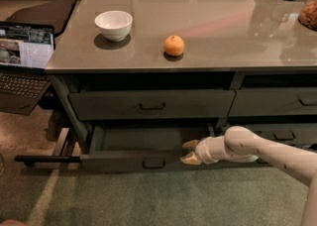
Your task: Open middle drawer
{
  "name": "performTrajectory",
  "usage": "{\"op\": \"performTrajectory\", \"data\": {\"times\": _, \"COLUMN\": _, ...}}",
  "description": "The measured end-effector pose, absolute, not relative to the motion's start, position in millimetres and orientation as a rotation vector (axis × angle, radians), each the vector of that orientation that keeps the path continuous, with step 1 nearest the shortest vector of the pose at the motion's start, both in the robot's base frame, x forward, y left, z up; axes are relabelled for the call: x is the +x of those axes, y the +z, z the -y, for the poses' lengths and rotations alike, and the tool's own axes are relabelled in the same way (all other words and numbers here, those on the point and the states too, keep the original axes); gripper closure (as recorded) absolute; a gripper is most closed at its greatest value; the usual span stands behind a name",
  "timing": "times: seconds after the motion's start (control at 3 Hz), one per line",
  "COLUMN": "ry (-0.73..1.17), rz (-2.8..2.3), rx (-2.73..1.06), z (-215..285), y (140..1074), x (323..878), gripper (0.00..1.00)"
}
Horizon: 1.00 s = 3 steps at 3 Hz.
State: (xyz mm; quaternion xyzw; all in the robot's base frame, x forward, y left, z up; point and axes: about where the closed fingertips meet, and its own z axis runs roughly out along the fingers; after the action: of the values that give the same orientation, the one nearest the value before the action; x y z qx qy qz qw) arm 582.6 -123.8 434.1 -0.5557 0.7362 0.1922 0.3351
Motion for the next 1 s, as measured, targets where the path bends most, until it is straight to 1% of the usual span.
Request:
{"op": "performTrajectory", "data": {"times": 0.33, "ry": 0.537, "rz": -1.926, "rx": -1.522, "z": 121.6, "y": 430.8, "x": 559.4, "gripper": 0.17}}
{"op": "performTrajectory", "data": {"times": 0.67, "ry": 0.59, "rz": -1.934, "rx": -1.606, "z": 121.0, "y": 424.2, "x": 537.9, "gripper": 0.0}}
{"op": "performTrajectory", "data": {"times": 1.0, "ry": 0.645, "rz": -1.947, "rx": -1.689, "z": 120.8, "y": 416.3, "x": 521.0, "gripper": 0.16}}
